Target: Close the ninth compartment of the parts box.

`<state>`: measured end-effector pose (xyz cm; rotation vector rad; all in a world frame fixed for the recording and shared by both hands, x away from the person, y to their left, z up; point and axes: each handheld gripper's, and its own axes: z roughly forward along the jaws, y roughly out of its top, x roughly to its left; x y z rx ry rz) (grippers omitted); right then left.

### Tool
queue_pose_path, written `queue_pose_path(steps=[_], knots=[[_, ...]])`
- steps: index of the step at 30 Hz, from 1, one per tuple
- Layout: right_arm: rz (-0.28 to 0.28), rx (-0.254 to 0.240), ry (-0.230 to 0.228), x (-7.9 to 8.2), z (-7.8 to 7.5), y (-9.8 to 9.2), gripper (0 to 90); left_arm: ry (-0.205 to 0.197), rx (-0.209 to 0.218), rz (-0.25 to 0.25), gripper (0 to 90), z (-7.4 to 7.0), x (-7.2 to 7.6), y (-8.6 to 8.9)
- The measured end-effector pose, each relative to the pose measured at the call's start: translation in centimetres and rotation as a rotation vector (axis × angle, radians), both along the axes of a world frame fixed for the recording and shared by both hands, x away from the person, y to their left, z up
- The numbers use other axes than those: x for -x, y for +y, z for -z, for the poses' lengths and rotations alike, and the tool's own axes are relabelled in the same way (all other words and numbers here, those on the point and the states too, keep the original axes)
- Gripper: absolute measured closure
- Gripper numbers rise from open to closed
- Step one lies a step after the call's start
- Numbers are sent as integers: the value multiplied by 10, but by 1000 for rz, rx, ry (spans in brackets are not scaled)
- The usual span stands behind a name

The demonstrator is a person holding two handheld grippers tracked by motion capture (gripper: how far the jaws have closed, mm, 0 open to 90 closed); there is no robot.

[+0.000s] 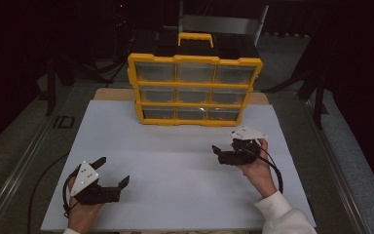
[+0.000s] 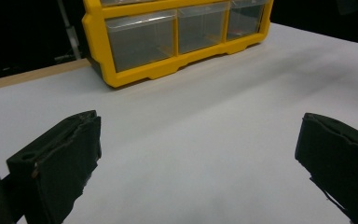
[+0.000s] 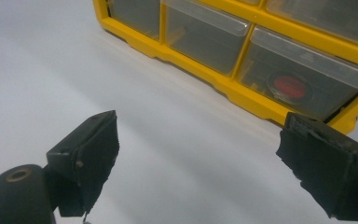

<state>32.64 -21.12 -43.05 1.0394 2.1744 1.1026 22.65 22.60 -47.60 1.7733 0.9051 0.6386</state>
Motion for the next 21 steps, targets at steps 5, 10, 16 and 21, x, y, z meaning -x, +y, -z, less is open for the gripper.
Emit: queue_pose_path(steps=[5,10,16,21], knots=[[13,-9,-40,14,6,-3,119,-1,0,0,5,0,0,0],[40,-49,-48,25,16,-15,117,0,9,2,5,0,0,1],[74,-94,-115,39,28,-25,118,3,11,4,5,1,-1,0],[68,-146,-162,49,39,-32,118,1,16,0,5,1,-1,1]])
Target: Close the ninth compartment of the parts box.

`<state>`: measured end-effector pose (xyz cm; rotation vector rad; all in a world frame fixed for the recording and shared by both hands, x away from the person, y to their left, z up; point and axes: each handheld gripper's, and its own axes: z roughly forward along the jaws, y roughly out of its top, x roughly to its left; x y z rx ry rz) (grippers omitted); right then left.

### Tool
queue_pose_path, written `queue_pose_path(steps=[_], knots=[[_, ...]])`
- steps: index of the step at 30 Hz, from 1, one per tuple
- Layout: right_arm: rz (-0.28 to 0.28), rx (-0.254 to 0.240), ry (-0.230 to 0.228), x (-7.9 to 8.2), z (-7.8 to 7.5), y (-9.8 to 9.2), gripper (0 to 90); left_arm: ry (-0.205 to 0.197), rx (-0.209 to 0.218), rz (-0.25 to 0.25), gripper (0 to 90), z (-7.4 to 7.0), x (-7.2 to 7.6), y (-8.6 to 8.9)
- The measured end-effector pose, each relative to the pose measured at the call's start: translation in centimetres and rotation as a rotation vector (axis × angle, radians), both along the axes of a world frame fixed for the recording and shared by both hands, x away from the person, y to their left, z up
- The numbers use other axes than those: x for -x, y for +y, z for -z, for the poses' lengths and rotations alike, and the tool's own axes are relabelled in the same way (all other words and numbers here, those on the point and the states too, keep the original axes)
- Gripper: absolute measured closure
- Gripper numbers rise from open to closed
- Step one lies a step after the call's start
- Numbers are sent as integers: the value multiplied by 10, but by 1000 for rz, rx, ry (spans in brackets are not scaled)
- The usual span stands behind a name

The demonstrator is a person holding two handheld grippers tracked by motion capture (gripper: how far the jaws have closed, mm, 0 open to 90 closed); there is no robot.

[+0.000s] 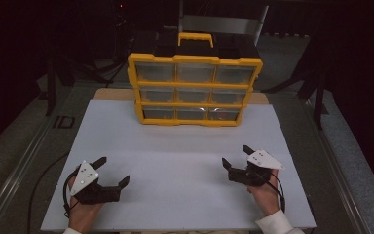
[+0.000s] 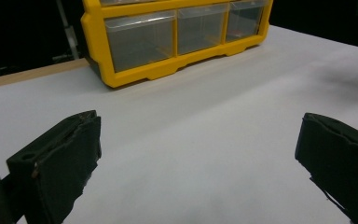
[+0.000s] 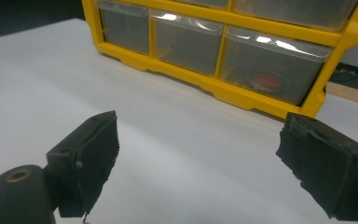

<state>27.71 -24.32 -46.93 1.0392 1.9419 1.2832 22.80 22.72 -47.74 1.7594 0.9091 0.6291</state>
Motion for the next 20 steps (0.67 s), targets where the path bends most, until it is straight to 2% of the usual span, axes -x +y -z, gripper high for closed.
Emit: queue_pose_path(steps=[3,5,8,10,13,20], knots=[[8,-11,-23,6,5,-4,110,-3,9,-5,5,0,0,2],[14,-44,-49,11,9,-7,110,-3,16,-10,5,0,0,3],[21,-66,-83,18,16,-11,109,-7,18,-14,5,0,0,4],[25,-82,-88,22,19,-13,109,-8,16,-14,5,0,0,4],[22,-83,-110,27,25,-15,109,-13,21,-16,5,0,1,4],[25,-71,-108,28,27,-16,108,-14,17,-19,5,0,1,4]])
